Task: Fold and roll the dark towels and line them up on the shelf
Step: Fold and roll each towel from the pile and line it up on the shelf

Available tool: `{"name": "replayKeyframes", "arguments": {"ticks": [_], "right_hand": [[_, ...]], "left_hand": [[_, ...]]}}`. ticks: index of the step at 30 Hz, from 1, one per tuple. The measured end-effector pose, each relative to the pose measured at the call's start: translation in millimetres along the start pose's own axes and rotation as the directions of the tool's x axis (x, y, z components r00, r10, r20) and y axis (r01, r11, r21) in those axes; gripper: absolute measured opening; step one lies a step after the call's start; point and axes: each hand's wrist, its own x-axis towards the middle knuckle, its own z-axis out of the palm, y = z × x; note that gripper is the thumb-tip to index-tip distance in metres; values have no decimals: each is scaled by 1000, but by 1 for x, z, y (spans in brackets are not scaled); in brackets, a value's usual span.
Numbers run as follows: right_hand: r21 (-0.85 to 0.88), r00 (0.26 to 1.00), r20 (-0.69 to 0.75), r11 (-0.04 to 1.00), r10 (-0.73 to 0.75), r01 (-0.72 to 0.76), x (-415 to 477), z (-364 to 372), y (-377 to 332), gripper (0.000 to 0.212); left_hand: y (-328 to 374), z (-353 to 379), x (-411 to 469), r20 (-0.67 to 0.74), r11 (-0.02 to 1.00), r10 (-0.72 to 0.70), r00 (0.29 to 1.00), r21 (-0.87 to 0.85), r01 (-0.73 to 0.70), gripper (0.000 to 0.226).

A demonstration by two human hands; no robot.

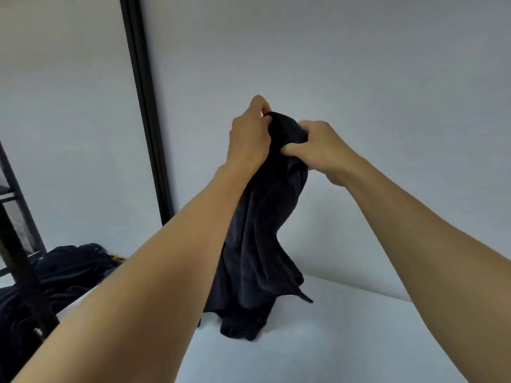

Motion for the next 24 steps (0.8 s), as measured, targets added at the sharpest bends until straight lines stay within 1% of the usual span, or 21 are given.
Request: {"name": "replayKeyframes", "arguments": {"ticks": [1,3,5,6,7,9,10,11,13,14,16,18,19,22,24], "right_hand": [[30,1000,-21,999,19,-18,-1,-11,1,21],[149,991,-122,988,50,-31,-1,-36,0,14],[287,971,-234,958,51,19,-3,-59,-4,11],[346,958,-284,936,43,60,-4,-70,-8,13],[389,944,-327,916,35,100,-6,-82,-12,15],[418,919,-394,893,12,167,-12,-106,-20,16],[411,908,-419,891,-2,192,-17,-118,-24,15],[395,899,-438,894,-19,211,-21,-130,-27,15],[334,900,-432,917,-59,220,-32,-152,-26,21],[302,917,-394,934,-59,189,-38,-162,-22,25],[244,963,-270,968,7,61,-53,-179,-8,29],[187,980,-173,980,94,-61,-67,-193,8,24],[171,978,-171,981,119,-89,-74,-198,14,22],[164,962,-233,981,144,-107,-89,-207,25,20],[123,959,-231,982,166,-140,-95,-207,29,19]], "left_hand": [[7,0,3,1,999,13,1000,-31,-13,12],[25,3,11,-6,994,47,999,-95,-47,12],[52,5,19,-26,983,113,993,-143,-116,9],[67,7,23,-31,974,159,987,-158,-162,11],[82,9,26,-21,964,206,978,-168,-207,16],[107,14,31,62,952,278,958,-152,-266,30],[117,19,33,118,948,301,946,-139,-285,32],[125,24,34,160,945,315,936,-141,-294,28],[136,36,35,185,938,316,931,-209,-277,20],[139,42,34,180,933,308,934,-250,-259,20],[144,57,29,181,923,288,940,-313,-223,18],[146,72,22,217,923,273,937,-334,-191,17],[145,80,18,243,928,263,934,-328,-177,17],[145,99,5,334,948,240,911,-282,-146,19],[151,108,-7,372,944,246,895,-300,-134,17]]}}
